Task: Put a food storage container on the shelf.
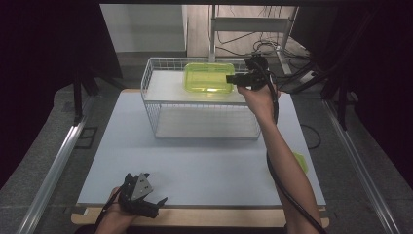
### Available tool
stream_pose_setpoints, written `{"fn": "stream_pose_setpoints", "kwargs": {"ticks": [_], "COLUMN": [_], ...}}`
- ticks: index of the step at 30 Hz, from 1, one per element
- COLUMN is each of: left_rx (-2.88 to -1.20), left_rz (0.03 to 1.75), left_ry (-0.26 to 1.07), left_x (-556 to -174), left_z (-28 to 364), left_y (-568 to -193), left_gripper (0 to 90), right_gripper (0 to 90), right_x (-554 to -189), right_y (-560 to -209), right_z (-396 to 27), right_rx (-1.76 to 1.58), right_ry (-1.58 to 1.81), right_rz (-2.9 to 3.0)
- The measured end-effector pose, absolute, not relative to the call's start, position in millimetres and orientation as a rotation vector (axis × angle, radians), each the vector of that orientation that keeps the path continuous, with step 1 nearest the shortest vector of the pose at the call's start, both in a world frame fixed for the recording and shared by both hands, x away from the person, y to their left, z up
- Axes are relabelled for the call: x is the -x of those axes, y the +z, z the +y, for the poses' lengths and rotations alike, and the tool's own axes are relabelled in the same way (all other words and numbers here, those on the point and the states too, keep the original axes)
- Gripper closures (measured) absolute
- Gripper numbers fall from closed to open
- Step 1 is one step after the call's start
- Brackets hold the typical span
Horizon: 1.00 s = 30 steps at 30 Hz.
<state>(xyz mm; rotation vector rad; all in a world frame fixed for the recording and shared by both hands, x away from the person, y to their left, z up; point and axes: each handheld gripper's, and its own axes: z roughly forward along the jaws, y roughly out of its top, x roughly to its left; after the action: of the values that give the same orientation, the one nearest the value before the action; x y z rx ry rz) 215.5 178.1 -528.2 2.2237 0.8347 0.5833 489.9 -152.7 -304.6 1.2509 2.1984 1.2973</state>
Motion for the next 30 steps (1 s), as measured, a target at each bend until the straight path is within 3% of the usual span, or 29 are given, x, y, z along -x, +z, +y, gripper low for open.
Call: {"fn": "stream_pose_setpoints", "kwargs": {"ticks": [7,16,19,25,30], "left_rx": [-2.229,-2.234,-2.233,-2.232,-2.231], "left_rz": [0.833,0.83,0.831,0.829,0.831], "left_ry": [0.583,0.583,0.585,0.591,0.593], "left_x": [-215.6,-215.4,-215.4,-215.2,-215.1], "left_z": [177.5,177.2,177.2,176.7,175.7], "left_y": [-528.8,-529.1,-529.0,-528.3,-528.8], "left_gripper": [2.2,2.2,2.3,2.2,2.2], "right_gripper": [52.1,51.5,56.8,85.8,89.4], "right_x": [-490.0,-483.2,-476.5,-453.3,-438.7], "right_y": [-305.3,-298.9,-294.0,-287.8,-296.5], "right_z": [-145.7,-141.5,-143.3,-144.8,-142.0], "right_rx": [-1.191,-1.133,-1.094,-0.998,-0.937], "right_ry": [1.215,1.224,1.249,1.291,1.311], "right_rz": [2.212,2.18,2.179,2.239,2.296]}}
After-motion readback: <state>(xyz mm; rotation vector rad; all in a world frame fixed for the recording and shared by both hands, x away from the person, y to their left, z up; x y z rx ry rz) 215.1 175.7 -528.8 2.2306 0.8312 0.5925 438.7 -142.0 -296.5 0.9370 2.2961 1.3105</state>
